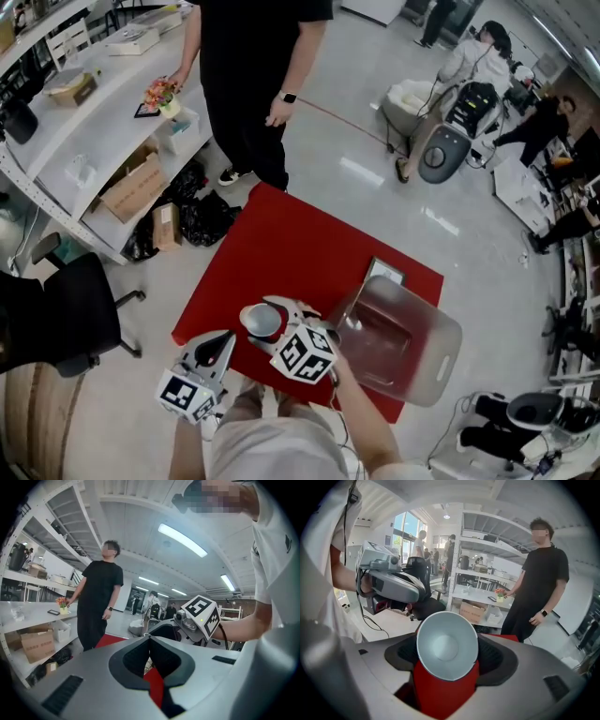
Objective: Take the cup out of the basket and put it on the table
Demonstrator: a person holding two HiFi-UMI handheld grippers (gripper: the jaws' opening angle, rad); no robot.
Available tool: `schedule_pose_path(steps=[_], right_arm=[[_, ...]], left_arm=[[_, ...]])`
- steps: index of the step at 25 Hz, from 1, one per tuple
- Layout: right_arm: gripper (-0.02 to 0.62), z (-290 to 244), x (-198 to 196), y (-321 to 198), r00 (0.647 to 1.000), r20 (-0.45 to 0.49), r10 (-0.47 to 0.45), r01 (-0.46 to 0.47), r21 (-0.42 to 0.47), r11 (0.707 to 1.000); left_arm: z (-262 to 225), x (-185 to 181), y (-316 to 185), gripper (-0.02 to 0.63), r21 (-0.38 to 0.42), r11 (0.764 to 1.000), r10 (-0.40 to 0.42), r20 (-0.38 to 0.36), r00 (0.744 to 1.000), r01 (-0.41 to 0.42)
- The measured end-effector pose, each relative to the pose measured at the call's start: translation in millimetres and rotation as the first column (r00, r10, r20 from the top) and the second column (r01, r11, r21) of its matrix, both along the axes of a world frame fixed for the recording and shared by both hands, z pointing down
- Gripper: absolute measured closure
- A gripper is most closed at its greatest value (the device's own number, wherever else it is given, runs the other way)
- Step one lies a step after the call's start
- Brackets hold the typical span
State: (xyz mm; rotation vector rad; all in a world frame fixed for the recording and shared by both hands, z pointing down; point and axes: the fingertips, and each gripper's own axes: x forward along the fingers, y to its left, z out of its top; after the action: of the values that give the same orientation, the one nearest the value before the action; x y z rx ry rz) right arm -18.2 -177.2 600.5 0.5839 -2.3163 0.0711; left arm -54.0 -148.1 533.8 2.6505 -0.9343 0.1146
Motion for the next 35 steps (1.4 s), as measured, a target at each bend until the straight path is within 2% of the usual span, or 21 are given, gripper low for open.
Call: schedule_pose_path(steps=[20,35], right_arm=[[0.244,93,-29,-8,0.987,-0.154,-0.045,0.034,-0.07,0.997],[0.244,151,-33,-9,0.976,-0.208,-0.061,0.038,-0.112,0.993]], left_arm=[[42,-44,8,0.6,-0.049,0.992,-0.116,0.028,0.993,0.117],[68,-44,9,0.601,-0.098,0.986,-0.131,0.032,0.991,0.134]])
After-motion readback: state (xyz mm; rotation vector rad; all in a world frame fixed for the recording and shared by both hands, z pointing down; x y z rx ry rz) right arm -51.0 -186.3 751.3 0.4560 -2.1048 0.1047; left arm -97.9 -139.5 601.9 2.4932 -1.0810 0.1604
